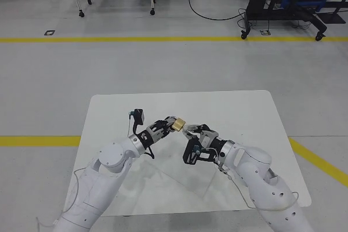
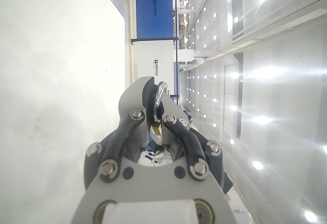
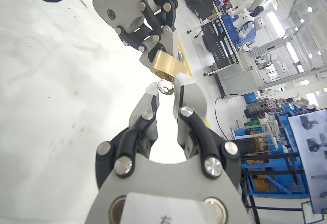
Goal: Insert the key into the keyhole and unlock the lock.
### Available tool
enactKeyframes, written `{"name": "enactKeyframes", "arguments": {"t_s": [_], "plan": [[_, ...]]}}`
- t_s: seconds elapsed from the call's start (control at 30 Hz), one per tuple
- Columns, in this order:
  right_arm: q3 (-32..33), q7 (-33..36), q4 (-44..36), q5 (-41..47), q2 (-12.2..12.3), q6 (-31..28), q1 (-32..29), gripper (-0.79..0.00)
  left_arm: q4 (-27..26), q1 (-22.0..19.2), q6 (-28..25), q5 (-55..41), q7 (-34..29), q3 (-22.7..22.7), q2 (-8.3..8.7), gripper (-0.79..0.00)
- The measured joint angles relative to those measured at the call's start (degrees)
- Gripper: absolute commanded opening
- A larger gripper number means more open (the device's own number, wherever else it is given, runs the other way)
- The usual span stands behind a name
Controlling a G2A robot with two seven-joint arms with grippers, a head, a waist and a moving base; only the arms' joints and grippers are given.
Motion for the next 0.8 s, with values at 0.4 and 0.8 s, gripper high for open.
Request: {"name": "enactKeyframes", "arguments": {"t_s": [0.4,0.8], "plan": [[-1.2,1.4,1.3,1.2,-0.4,0.3,1.0,-0.785,0.6,-0.7,0.6,0.5,0.0,-0.2,-0.22,-0.785],[1.7,5.4,5.8,26.1,-1.7,-0.7,1.3,-0.785,-0.5,0.0,-0.4,3.3,1.8,-1.1,-0.1,-0.785]]}}
